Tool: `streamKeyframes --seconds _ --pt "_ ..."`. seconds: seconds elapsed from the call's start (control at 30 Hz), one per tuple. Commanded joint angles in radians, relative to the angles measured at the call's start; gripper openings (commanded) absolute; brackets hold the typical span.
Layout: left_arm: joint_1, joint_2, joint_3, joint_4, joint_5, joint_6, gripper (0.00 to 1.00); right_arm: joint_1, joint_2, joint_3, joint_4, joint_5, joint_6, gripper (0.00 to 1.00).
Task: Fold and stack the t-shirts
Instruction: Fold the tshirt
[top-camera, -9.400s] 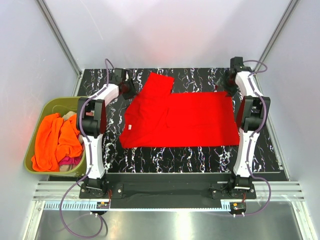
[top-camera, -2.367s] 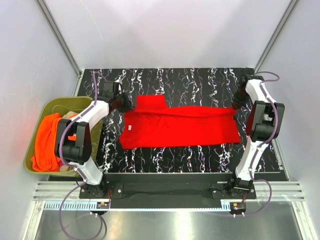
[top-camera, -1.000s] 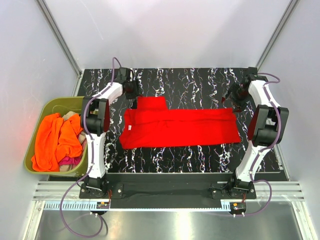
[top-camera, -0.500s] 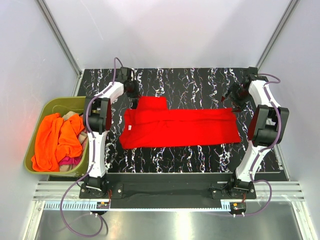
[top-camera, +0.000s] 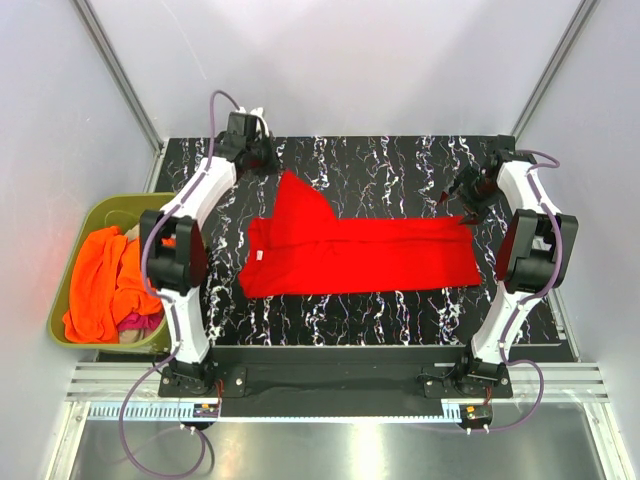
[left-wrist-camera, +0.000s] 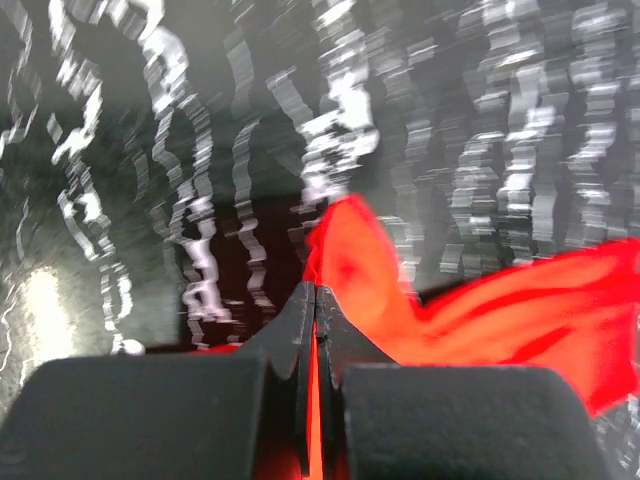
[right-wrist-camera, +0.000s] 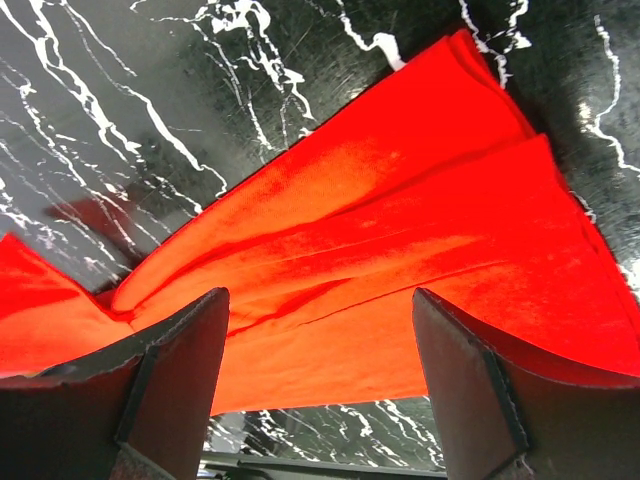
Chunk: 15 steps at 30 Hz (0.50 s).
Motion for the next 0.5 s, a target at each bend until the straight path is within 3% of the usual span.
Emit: streamKeyframes --seconds 0.0,0.13,0.27,0.47 --pt "-0.011 -0.046 -0.027 0.051 0.037 0.021 0.00 -0.005 -0.038 -0.004 0.023 -0.044 0.017 0.80" --pt "-0.017 -0.058 -0.036 0.076 0.114 -0.020 0.00 -0.005 -0.079 -0.016 0.020 -0.051 0.008 0.80" --pt "-0.067 -0.177 -0.118 0.081 0.140 -0.037 0.00 -0.005 -0.111 -0.044 0.020 -0.040 0.008 0.80" --pt "-0.110 -0.393 -0.354 0.077 0.162 -0.021 0.00 -0.005 -0.114 -0.110 0.034 -0.055 0.031 0.81"
